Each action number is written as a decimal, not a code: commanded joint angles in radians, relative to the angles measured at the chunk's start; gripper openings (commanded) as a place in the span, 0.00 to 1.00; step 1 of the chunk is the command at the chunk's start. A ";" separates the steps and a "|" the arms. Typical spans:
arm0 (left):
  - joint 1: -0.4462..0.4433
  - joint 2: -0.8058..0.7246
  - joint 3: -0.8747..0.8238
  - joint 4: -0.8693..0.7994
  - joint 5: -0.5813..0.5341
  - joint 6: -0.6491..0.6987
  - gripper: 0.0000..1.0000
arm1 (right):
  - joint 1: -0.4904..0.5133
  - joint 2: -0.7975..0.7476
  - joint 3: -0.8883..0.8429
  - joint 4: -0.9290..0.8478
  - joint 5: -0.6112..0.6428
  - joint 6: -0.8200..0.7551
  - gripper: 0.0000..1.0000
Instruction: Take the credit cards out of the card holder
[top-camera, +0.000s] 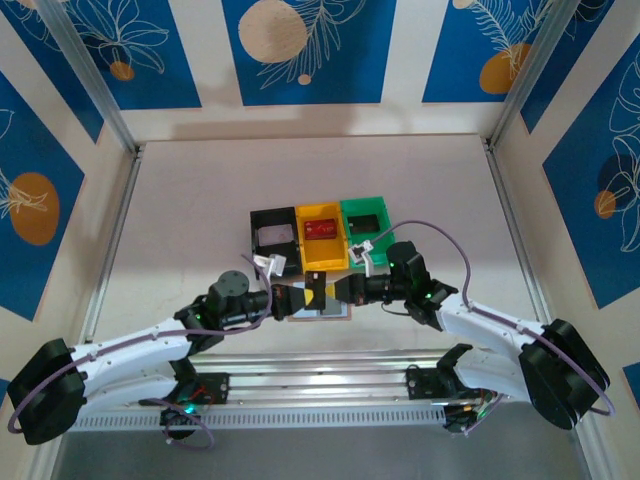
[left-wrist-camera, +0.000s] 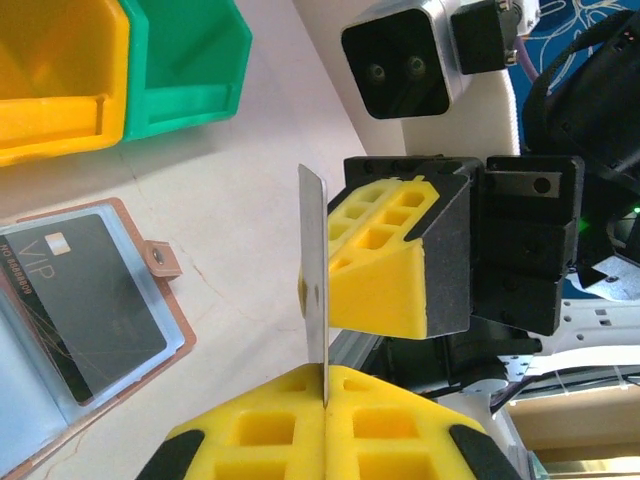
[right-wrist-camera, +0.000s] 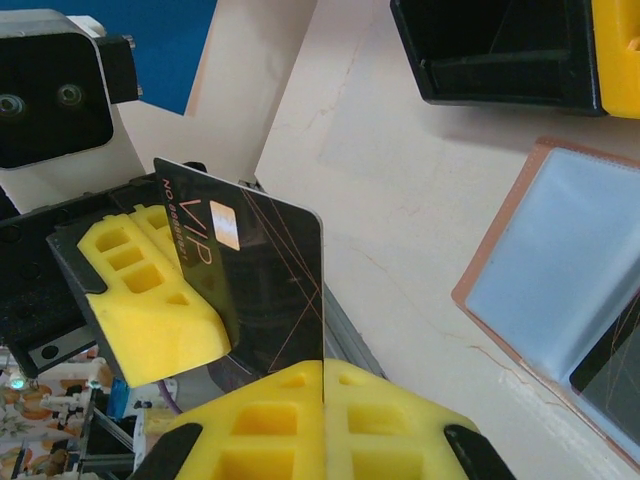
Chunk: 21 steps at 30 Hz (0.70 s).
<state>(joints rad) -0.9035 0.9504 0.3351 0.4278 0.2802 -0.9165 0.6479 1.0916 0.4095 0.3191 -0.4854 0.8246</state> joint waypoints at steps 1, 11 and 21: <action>-0.005 -0.028 -0.004 0.002 -0.024 -0.015 0.00 | 0.006 -0.043 0.006 -0.020 0.026 0.001 0.00; -0.005 -0.142 -0.026 -0.029 -0.204 -0.116 0.00 | 0.066 -0.114 -0.133 0.203 0.108 0.134 0.44; -0.007 -0.178 -0.049 0.043 -0.274 -0.209 0.00 | 0.288 -0.154 -0.215 0.402 0.504 0.186 0.62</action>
<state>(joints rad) -0.9054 0.7773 0.3027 0.4126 0.0376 -1.0801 0.9039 0.9482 0.2008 0.6338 -0.1459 0.9981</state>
